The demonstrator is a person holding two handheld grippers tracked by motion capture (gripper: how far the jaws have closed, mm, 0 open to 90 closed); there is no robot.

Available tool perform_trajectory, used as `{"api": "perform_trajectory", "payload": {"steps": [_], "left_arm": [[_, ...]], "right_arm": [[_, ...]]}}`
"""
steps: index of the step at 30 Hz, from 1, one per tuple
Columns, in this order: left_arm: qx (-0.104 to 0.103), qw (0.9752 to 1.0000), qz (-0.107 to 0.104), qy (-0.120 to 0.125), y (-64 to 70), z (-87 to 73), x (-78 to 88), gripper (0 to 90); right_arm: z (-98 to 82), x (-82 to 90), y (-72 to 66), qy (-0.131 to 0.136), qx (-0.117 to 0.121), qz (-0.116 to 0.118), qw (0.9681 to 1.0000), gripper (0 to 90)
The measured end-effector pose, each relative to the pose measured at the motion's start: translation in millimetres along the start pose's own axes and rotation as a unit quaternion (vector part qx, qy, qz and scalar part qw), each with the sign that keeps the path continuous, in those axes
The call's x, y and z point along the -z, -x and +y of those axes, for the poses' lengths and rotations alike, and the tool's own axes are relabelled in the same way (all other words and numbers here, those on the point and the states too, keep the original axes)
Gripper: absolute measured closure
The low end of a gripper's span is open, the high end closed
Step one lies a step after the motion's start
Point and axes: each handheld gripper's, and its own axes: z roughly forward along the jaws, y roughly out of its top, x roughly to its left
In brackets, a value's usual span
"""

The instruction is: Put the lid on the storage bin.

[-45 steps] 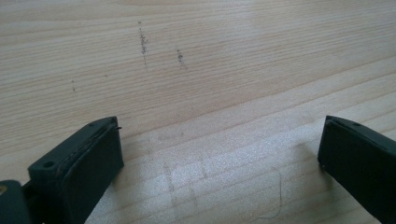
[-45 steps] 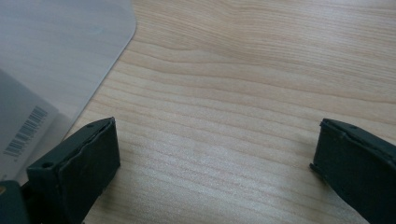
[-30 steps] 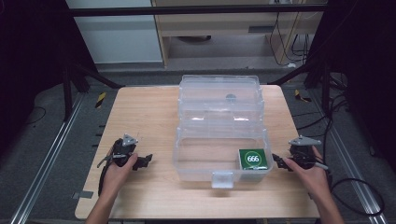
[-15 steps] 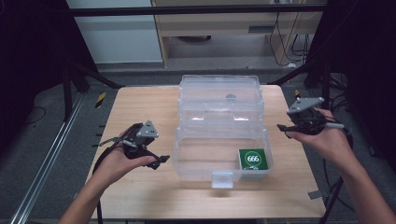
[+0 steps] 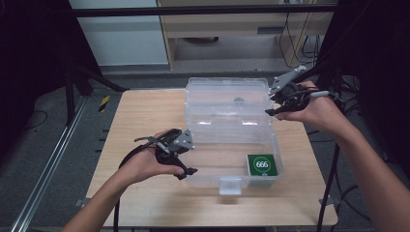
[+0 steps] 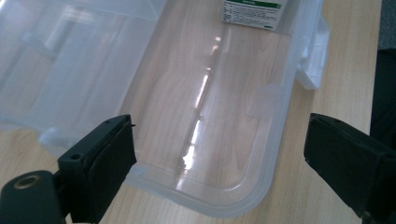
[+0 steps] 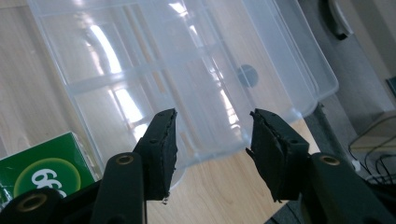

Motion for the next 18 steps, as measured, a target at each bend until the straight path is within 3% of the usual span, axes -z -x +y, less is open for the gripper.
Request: {"api": "perform_trajectory", "payload": {"steps": [1, 4, 5, 6, 10, 18], "left_arm": [[-0.009, 0.9998, -0.009, -0.012, 2.3, 1.7, -5.7, 8.7], [-0.017, 0.9994, -0.016, -0.025, 6.1, 2.7, -12.5, 12.2], [-0.028, 0.9986, -0.026, -0.036, 9.9, 4.1, -19.3, 13.3], [-0.035, 0.998, -0.03, -0.044, 10.9, 5.2, -22.2, 13.2], [-0.044, 0.9968, -0.038, -0.055, 13.2, 7.8, -30.6, 15.9], [-0.057, 0.9931, -0.063, -0.081, 14.0, 8.2, -39.0, 35.9]], "right_arm": [[7.5, -6.7, 0.4, -0.006, 0.01, 0.013, 0.9999, 52.1], [11.6, -13.3, -0.4, -0.013, 0.018, 0.02, 0.9995, 53.0], [16.2, -22.0, -0.9, -0.025, 0.037, 0.027, 0.9986, 53.3], [17.6, -24.6, -1.1, -0.028, 0.041, 0.03, 0.9983, 53.5], [23.0, -33.9, -1.3, -0.04, 0.057, 0.038, 0.9968, 55.1], [28.2, -52.9, -2.9, -0.06, 0.089, 0.069, 0.9918, 64.9]]}}
